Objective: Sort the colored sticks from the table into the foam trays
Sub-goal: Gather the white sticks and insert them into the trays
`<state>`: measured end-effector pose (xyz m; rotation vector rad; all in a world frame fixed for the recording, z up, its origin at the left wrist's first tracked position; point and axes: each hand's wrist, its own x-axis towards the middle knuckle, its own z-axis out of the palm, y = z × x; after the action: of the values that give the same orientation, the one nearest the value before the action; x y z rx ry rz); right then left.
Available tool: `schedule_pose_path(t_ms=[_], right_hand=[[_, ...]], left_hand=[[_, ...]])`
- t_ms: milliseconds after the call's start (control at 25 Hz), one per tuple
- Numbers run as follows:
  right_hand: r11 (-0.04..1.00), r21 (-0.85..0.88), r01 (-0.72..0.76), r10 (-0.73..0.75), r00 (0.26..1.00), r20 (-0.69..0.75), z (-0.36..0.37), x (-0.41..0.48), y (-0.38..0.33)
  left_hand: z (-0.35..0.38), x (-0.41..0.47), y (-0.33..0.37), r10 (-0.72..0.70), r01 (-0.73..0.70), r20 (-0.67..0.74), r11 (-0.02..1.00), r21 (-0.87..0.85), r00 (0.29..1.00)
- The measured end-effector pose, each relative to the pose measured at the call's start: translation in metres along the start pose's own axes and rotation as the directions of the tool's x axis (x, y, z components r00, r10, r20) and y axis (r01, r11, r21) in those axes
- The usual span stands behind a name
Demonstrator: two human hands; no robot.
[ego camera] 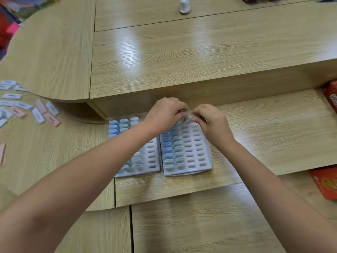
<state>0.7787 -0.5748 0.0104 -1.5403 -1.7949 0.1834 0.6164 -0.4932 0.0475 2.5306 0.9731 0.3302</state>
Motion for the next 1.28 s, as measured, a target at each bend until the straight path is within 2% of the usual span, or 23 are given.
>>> schedule_pose_path(t_ms=[280,440,640,840,1000,1080,1280], right_hand=[[0.996,-0.043,0.083,-0.082,0.996,0.019,-0.002,-0.004,0.001],[0.991,-0.065,0.114,-0.111,0.993,0.045,0.001,-0.006,-0.001],[0.998,-0.035,0.059,-0.058,0.998,0.029,0.008,-0.011,-0.004],[0.994,-0.091,0.059,-0.060,0.998,0.001,0.008,-0.011,-0.004],[0.998,-0.056,0.016,-0.016,1.000,-0.004,0.010,-0.012,-0.008],[1.000,-0.030,-0.004,0.003,1.000,-0.016,0.009,-0.011,-0.009],[0.995,-0.013,0.102,-0.102,0.995,0.006,0.015,-0.014,-0.011]], left_hand=[[0.002,-0.003,0.001,0.064,-0.063,-0.020,0.997,0.038,0.998],[0.002,0.002,0.004,0.040,-0.039,-0.023,0.999,0.026,0.999],[0.003,0.000,0.004,0.033,-0.032,-0.027,0.999,0.029,0.999],[0.008,-0.003,0.002,0.041,-0.038,-0.032,0.996,0.078,0.999],[0.011,-0.002,0.010,-0.024,0.019,0.042,0.992,0.121,0.999],[0.010,-0.002,0.011,-0.036,0.034,0.009,0.987,0.160,0.999],[0.012,-0.008,0.005,-0.111,0.127,-0.136,0.985,0.118,0.984]])
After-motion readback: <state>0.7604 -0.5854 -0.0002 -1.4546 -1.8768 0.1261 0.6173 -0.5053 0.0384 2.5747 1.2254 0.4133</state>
